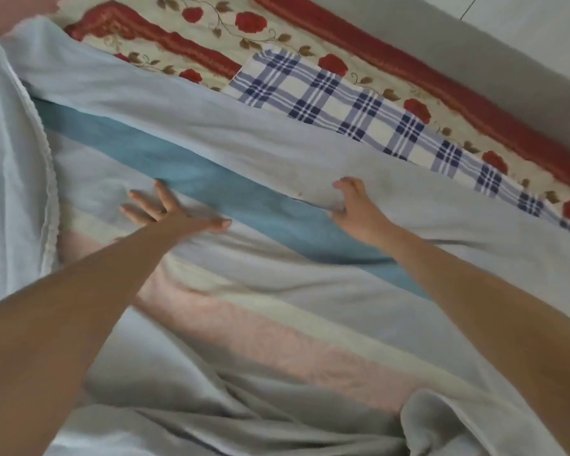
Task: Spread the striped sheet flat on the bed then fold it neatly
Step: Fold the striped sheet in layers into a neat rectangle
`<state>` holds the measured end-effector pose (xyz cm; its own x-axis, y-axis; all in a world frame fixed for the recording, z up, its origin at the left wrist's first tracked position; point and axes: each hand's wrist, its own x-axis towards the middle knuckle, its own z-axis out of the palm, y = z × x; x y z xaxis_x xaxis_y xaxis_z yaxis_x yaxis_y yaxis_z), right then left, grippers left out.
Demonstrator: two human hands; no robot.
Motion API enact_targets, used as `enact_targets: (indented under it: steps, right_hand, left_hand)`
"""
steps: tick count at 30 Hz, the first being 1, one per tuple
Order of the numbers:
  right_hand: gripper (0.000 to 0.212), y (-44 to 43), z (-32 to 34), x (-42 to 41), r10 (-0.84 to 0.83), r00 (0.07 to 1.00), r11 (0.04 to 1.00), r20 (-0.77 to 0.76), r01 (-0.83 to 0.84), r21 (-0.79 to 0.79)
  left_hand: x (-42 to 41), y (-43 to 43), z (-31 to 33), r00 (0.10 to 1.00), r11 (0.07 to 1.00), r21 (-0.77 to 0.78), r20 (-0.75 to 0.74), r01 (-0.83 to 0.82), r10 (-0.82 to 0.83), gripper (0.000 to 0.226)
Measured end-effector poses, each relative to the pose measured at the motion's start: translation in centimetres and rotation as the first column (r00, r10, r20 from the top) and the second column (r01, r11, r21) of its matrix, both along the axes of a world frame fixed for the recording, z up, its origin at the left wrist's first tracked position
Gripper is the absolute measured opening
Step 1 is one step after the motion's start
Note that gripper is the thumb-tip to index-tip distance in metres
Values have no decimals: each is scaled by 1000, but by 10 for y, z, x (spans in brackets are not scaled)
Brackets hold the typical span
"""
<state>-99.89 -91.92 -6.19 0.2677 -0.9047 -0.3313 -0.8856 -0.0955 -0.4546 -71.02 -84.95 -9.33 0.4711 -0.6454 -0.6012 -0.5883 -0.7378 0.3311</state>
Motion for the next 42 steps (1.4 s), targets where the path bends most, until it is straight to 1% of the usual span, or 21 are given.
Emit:
enact_targets:
  steps: [2,4,6,8,9,12,14,16,18,20,22,23,24,26,28,31,33,35,37,39,42]
  right_hand:
    - [62,-45,5,13,-64,998,998,8,64,-9]
    - [73,-87,6,29,-214,967,977,138,208,56]
    - [83,-115,-1,46,-324,907,941,270,280,190]
    - [84,-131,-13,59,-375,879,916,295,301,267]
    - [78,-134,-22,62,-383,880,913,280,314,260]
    - [30,-134,-38,69,-404,887,914,224,382,136]
    - [6,-145,-25,71,-469,842,863,267,501,-63]
    - [7,-164,-3,72,-513,799,799,314,578,-164]
    - [6,-188,-4,72,-469,858,841,210,507,-191]
    - [9,-191,-37,73,-440,891,848,107,452,-276]
    - [16,-186,-75,76,-427,892,740,150,440,-508]
    - [17,-189,-83,76,-421,887,672,188,445,-592]
    - [18,-190,-92,79,-440,876,644,198,461,-610]
    - [20,-193,-88,80,-456,868,652,196,476,-590]
    - [25,-196,-81,82,-442,868,639,226,481,-600]
    - [36,-187,-69,90,-489,826,614,282,555,-561]
    - [45,-179,-62,109,-563,754,565,339,650,-508]
    - [50,-164,-58,154,-644,657,548,392,753,-363]
    - [52,-138,-58,207,-680,669,603,300,743,-289]
    - [61,-131,-63,248,-668,721,659,184,688,-304]
    - [65,-148,-80,265,-743,663,600,87,719,-351]
  left_hand:
    - [9,-8,-9,1000,999,34,23,9,-10,149]
    - [10,-10,-16,997,999,44,68,26,-29,153]
    - [7,-11,-17,996,996,82,75,36,-42,154]
    - [9,-15,-14,996,993,114,83,28,-37,154]
    - [10,-17,-15,996,992,120,83,29,-39,154]
    - [10,-17,-22,996,993,120,88,23,-34,157]
    - [9,-16,-19,992,999,49,129,6,-13,148]
    - [15,-25,-17,980,991,-96,185,94,-76,117]
    - [30,-60,-19,927,935,-207,305,288,-218,87]
    - [47,-105,-32,827,883,-192,476,429,-298,80]
    - [58,-152,-49,778,879,-157,551,451,-301,80]
    - [60,-170,-54,766,874,-159,569,459,-299,80]
    - [64,-180,-58,741,858,-149,588,492,-323,80]
    - [68,-188,-54,723,839,-133,588,528,-363,80]
    - [73,-191,-53,739,843,-159,582,513,-340,81]
    - [68,-189,-50,733,832,-144,568,536,-374,82]
    - [69,-189,-46,737,836,-127,555,533,-385,82]
    - [72,-189,-45,739,840,-124,554,529,-384,79]
    - [70,-190,-45,736,832,-127,550,540,-394,76]
    - [70,-190,-44,740,827,-151,552,542,-384,74]
    - [72,-191,-45,751,816,-176,532,551,-392,71]
